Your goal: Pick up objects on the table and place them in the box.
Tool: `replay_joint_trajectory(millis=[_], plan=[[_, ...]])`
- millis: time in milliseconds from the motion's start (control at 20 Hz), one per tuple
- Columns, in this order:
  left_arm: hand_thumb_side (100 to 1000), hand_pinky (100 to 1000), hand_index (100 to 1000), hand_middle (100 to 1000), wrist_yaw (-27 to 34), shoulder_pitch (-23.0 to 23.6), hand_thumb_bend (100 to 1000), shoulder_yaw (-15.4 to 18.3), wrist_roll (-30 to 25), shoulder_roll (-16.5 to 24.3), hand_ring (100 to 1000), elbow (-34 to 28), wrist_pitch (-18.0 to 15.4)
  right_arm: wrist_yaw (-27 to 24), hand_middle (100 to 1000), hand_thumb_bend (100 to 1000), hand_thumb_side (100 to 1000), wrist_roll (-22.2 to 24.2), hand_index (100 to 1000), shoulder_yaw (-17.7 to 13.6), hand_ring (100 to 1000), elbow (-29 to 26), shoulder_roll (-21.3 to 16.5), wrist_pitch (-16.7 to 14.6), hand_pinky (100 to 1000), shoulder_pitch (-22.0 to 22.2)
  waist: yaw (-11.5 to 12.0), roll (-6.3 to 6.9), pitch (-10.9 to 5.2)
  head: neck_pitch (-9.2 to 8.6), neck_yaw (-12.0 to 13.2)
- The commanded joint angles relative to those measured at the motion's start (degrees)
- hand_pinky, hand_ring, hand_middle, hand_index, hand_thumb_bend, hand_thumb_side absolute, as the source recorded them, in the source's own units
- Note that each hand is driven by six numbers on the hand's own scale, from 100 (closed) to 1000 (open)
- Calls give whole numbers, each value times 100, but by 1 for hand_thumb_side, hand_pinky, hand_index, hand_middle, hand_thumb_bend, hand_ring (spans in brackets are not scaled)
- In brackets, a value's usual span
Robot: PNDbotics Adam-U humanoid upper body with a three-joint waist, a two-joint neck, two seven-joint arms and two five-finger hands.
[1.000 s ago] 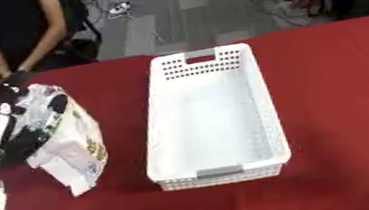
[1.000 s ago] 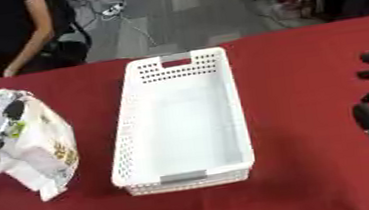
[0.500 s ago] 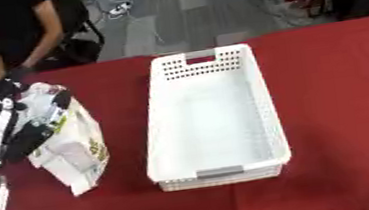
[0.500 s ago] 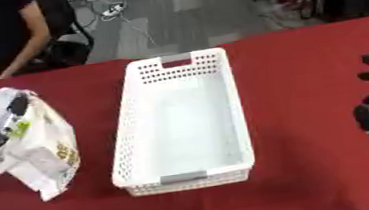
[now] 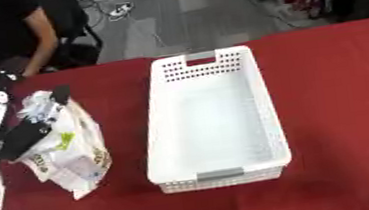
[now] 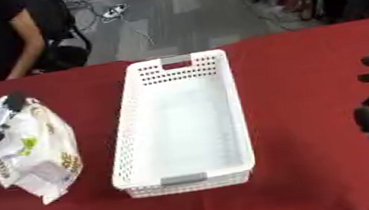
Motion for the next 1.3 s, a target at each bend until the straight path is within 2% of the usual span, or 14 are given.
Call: replay_joint_trajectory(millis=[50,200,500,850,1100,1300], plan=[[838,715,978,994,33,-109,1000,66,195,236,865,-301,-3,16,886,516,931,25,1000,-20,797,-56,-79,-2,551,-48,7,-3,-66,-47,30],[844,717,979,995,38,-123,1000,95,302,261,866,-321,19,15,886,516,931,24,1000,-21,797,-59,-81,-2,551,-43,11,-2,-70,-56,29],[872,732,979,994,-298,-70,1000,115,56,211,870,-317,273,16,886,516,931,26,1000,-23,798,-60,-83,-3,551,-47,7,-3,-61,-54,25],[902,771,971,964,-873,-33,1000,50,-664,483,871,49,376,16,886,514,931,31,1000,-21,798,-57,-96,-4,552,-52,3,12,-72,-62,10],[931,791,963,952,-1277,-147,1000,35,-1044,479,867,340,464,12,886,514,931,33,1000,-20,798,-55,-102,-5,552,-52,3,11,-76,-68,20],[950,812,957,943,-1541,-214,1000,-34,-1345,470,870,556,386,11,886,514,931,40,1000,-16,797,-53,-103,-9,552,-54,-8,16,-76,-57,33]])
